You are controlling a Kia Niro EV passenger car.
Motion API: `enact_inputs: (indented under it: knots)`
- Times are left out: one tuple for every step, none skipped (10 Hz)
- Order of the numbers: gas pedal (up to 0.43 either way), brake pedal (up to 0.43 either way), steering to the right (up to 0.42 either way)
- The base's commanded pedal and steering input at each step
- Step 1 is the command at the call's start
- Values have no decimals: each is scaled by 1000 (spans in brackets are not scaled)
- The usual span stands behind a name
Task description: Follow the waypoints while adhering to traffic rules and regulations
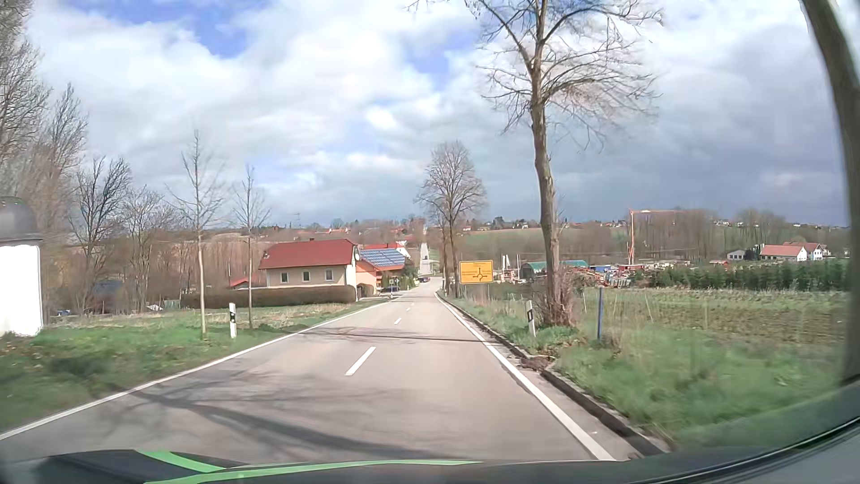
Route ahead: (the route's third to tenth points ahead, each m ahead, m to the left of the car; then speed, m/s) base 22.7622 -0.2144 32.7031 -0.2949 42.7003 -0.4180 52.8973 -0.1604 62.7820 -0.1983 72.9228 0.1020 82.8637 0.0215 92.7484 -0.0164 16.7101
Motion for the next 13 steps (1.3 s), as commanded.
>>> enact_inputs:
  knots:
    - [0,116,0]
    - [0,116,0]
    - [0,116,0]
    - [0,122,0]
    - [0,122,0]
    - [0,122,0]
    - [0,128,0]
    - [0,122,0]
    - [0,122,0]
    - [0,122,0]
    - [0,122,0]
    - [0,122,0]
    - [0,122,0]
